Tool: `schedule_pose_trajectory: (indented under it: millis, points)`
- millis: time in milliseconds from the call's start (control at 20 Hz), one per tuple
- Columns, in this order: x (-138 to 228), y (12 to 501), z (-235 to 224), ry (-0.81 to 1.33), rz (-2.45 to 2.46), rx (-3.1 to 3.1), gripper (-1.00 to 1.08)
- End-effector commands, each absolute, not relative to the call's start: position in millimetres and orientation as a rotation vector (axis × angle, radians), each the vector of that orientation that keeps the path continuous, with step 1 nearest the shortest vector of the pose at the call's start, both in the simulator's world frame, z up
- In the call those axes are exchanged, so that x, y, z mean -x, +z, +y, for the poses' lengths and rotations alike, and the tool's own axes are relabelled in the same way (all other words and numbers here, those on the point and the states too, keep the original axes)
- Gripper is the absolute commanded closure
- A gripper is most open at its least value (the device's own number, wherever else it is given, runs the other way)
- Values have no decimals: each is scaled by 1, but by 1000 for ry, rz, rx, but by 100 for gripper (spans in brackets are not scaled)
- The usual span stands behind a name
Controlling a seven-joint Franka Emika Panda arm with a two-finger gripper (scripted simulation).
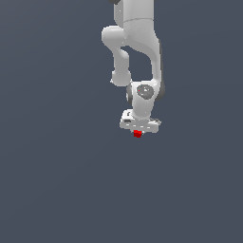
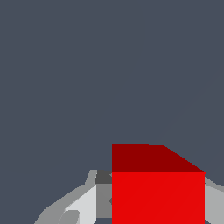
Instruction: Pick up the red cube and move it to a goal position.
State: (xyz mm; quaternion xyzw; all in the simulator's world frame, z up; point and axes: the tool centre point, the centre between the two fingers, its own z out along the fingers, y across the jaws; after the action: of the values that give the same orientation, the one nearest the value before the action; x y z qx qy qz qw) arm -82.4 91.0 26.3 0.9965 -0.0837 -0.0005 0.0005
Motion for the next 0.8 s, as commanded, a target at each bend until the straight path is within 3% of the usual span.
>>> schedule_pose_trajectory:
  millis: [0, 750]
  points:
    - [81, 34, 91, 1, -263, -3130, 108]
    - [65, 153, 83, 1, -263, -3130, 108]
